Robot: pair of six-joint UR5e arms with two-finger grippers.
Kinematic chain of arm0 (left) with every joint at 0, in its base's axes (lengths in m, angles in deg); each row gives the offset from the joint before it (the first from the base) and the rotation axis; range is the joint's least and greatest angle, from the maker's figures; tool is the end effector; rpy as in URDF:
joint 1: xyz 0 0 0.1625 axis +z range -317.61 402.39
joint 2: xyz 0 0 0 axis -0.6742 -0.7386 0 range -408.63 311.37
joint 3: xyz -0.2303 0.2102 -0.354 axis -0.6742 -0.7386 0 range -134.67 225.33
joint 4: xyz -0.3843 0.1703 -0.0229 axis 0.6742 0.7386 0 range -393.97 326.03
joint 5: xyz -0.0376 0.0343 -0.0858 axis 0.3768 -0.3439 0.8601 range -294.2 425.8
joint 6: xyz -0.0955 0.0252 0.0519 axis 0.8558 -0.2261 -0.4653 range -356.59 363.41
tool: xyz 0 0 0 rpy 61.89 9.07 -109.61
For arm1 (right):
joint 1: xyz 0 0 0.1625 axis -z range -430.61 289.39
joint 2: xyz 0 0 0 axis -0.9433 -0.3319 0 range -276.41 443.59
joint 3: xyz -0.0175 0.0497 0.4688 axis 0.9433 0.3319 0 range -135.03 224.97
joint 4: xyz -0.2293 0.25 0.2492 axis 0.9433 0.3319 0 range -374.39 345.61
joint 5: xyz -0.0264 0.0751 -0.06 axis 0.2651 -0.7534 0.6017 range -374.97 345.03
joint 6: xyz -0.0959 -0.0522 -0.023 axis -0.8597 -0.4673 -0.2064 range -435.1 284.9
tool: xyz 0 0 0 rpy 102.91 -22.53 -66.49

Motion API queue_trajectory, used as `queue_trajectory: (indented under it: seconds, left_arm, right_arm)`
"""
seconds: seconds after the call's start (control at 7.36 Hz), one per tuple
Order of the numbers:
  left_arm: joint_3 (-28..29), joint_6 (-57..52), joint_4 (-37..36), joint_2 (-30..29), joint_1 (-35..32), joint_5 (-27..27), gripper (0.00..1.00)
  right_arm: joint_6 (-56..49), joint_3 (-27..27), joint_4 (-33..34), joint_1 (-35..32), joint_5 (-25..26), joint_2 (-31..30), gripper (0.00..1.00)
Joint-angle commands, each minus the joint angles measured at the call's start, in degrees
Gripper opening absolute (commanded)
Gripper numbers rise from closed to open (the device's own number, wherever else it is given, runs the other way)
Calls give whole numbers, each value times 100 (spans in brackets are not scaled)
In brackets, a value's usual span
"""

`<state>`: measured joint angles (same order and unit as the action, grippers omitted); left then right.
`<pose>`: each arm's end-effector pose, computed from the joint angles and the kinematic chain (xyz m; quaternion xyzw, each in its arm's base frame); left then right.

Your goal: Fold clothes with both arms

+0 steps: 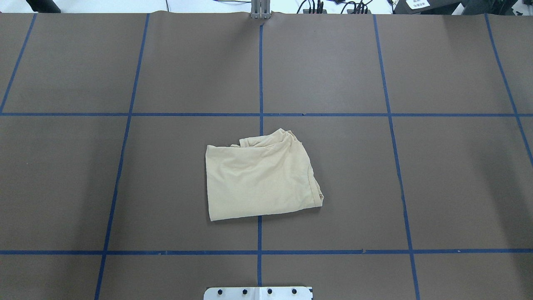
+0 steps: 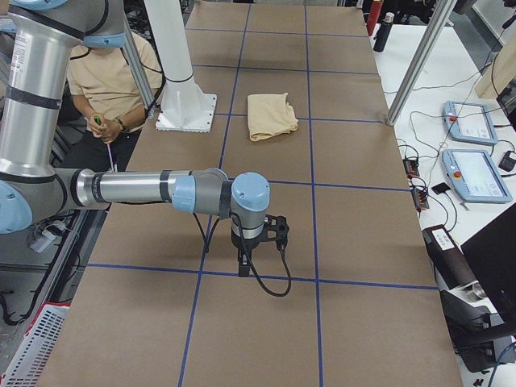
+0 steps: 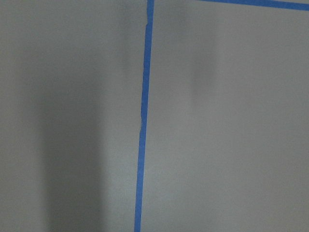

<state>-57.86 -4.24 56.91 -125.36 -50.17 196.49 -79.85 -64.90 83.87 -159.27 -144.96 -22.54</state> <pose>-0.0780 -0.3889 0.7053 0.0375 0.3457 0.0440 0.9365 0.0532 -0.3613 0.6827 -0.0269 -0.3426 -0.0364 0.9384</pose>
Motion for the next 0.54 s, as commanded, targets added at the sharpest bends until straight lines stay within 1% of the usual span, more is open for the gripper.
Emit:
queue_trajectory:
  seconds: [0.0,0.41]
  left_arm:
    - [-16,0,0,0,1,9,100]
    - [-42,9,9,-9,1,18,100]
  right_arm:
    - [0,1,0,-3,0,-13,100]
    - [-9,-7,0,-3,0,-13,100]
